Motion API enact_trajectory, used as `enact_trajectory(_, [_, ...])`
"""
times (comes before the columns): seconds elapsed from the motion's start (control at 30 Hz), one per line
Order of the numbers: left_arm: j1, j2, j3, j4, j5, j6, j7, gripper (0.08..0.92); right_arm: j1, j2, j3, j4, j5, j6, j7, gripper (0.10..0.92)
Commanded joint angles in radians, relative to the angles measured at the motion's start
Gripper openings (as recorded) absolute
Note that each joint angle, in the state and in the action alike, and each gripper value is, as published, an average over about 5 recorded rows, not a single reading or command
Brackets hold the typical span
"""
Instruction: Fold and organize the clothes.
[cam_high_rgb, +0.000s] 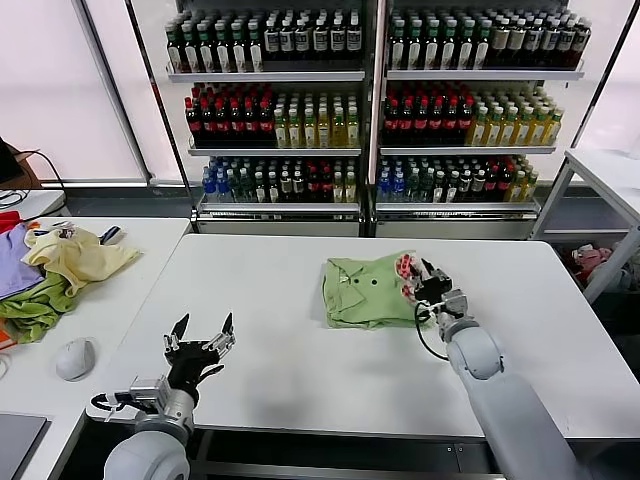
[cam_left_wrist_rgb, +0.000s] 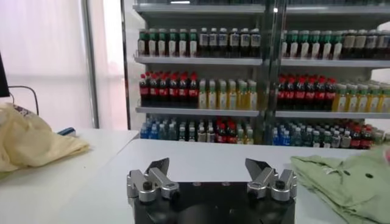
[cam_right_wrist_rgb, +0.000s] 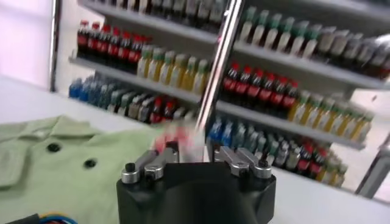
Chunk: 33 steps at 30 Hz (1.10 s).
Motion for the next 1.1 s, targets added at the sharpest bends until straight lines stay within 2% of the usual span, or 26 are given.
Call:
enact_trajectory(0.03, [0.019, -0.019, 0.011, -0.021, 0.021, -0.001, 0.009, 0.823, -0.281, -0.041, 0.186, 0.289, 0.036, 0.122, 0.063, 0.449])
enact_trajectory(0.27, [0.040, -0.041, 0.026, -0.060, 0.064, -0.006, 0.049, 0.823, -0.561, -0.018, 0.335, 0.575, 0.088, 0.062, 0.049, 0.657])
enact_trajectory(0.47, [0.052, -0.055, 0.036, -0.084, 0.081, -0.016, 0.088, 0.823, -0.708, 0.023, 0.370, 0.670, 0.121, 0.026, 0.042, 0.795])
enact_trajectory(0.57, [0.057, -0.063, 0.039, -0.093, 0.086, -0.021, 0.103, 0.823, -0.739, 0.042, 0.369, 0.692, 0.114, 0.025, 0.042, 0.819])
enact_trajectory(1.1, [0.088, -0.090, 0.053, -0.118, 0.124, -0.045, 0.149, 0.823, -0.764, 0.065, 0.376, 0.752, 0.049, 0.038, 0.112, 0.823])
